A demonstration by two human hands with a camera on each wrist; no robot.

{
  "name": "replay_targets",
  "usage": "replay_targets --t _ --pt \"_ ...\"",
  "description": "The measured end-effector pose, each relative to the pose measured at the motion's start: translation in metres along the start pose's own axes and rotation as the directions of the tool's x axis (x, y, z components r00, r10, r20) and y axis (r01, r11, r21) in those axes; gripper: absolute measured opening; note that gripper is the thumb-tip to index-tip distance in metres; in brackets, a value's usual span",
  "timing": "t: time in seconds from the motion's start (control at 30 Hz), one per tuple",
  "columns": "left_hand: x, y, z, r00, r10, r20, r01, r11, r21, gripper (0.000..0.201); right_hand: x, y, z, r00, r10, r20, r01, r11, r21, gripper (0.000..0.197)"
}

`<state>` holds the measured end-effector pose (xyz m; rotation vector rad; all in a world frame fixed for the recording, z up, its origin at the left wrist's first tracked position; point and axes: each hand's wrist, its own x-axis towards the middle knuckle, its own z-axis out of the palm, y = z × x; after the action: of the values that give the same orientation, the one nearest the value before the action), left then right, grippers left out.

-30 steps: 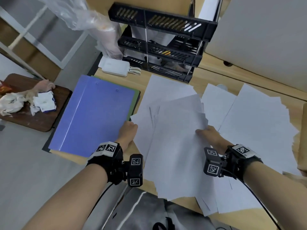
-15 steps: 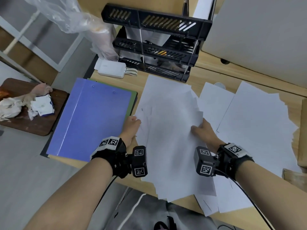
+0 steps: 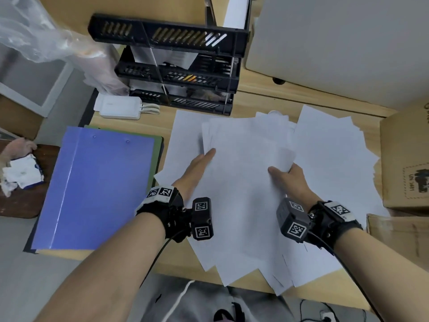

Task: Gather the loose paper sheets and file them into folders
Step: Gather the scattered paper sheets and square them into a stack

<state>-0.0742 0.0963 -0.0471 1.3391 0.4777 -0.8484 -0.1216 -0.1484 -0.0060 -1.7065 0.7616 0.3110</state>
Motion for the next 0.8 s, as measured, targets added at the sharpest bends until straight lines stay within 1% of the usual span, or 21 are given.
replay_targets --t 0.07,0.1,0.17,0.2,0.27,0.3,0.33,0.37,0.4,0.43,0.5,0.53,0.63,0.73,0.8 --pt "-0.001 0.006 0.01 0.997 0.076 0.009 -0.076 0.995 0.065 0.02 0.002 0.001 -0.006 1.0 0.022 -0.017 -0.022 0.999 0.034 0.01" --pt "0.001 0.008 0.014 0.992 0.123 0.006 -0.123 0.987 0.107 0.015 0.003 0.001 -0.009 0.999 0.032 -0.026 -0.031 0.998 0.05 0.011" --pt "0.002 0.013 0.02 0.984 0.175 0.016 -0.176 0.973 0.149 0.02 0.006 0.002 -0.015 0.998 0.064 -0.026 -0.061 0.995 0.085 0.01" --pt "0.005 0.014 0.021 0.983 0.18 0.028 -0.182 0.972 0.147 0.023 0.007 0.002 -0.017 0.997 0.08 -0.01 -0.078 0.993 0.092 0.008" --pt "0.01 0.018 0.024 0.987 0.148 0.059 -0.154 0.983 0.099 0.026 0.009 0.003 -0.022 0.995 0.094 0.014 -0.095 0.995 0.025 0.004" --pt "0.012 0.019 0.025 0.988 0.136 0.067 -0.142 0.985 0.097 0.025 0.011 0.005 -0.024 0.995 0.096 0.003 -0.096 0.995 -0.017 0.007" --pt "0.013 0.021 0.026 0.988 0.144 0.064 -0.152 0.979 0.137 0.024 0.013 0.007 -0.026 0.995 0.097 -0.027 -0.099 0.994 -0.044 0.012" --pt "0.015 0.024 0.025 0.986 0.161 0.036 -0.165 0.962 0.22 0.024 0.017 0.009 -0.028 0.993 0.101 -0.067 -0.105 0.992 -0.066 0.015" --pt "0.018 0.025 0.021 0.982 0.189 -0.006 -0.176 0.927 0.33 0.026 0.02 0.01 -0.031 0.989 0.1 -0.107 -0.11 0.99 -0.089 0.016" --pt "0.022 0.026 0.016 0.974 0.221 -0.056 -0.172 0.874 0.454 0.032 0.024 0.012 -0.032 0.985 0.098 -0.14 -0.114 0.987 -0.112 0.017" --pt "0.03 0.024 0.001 0.949 0.28 -0.143 -0.131 0.766 0.629 0.048 0.03 0.015 -0.034 0.98 0.114 -0.161 -0.137 0.981 -0.139 0.013" --pt "0.034 0.022 -0.006 0.945 0.286 -0.159 -0.106 0.726 0.679 0.055 0.032 0.016 -0.034 0.979 0.124 -0.163 -0.147 0.98 -0.137 0.01" --pt "0.043 0.015 -0.013 0.959 0.236 -0.156 -0.032 0.639 0.768 0.072 0.037 0.018 -0.033 0.977 0.172 -0.129 -0.183 0.98 -0.081 0.008" --pt "0.05 0.011 -0.006 0.947 0.275 -0.165 0.004 0.506 0.862 0.085 0.041 0.022 -0.029 0.974 0.218 -0.06 -0.223 0.971 -0.089 0.014" --pt "0.055 0.009 0.0 0.941 0.291 -0.175 0.03 0.444 0.895 0.095 0.044 0.027 -0.029 0.97 0.243 -0.018 -0.243 0.965 -0.096 0.02"
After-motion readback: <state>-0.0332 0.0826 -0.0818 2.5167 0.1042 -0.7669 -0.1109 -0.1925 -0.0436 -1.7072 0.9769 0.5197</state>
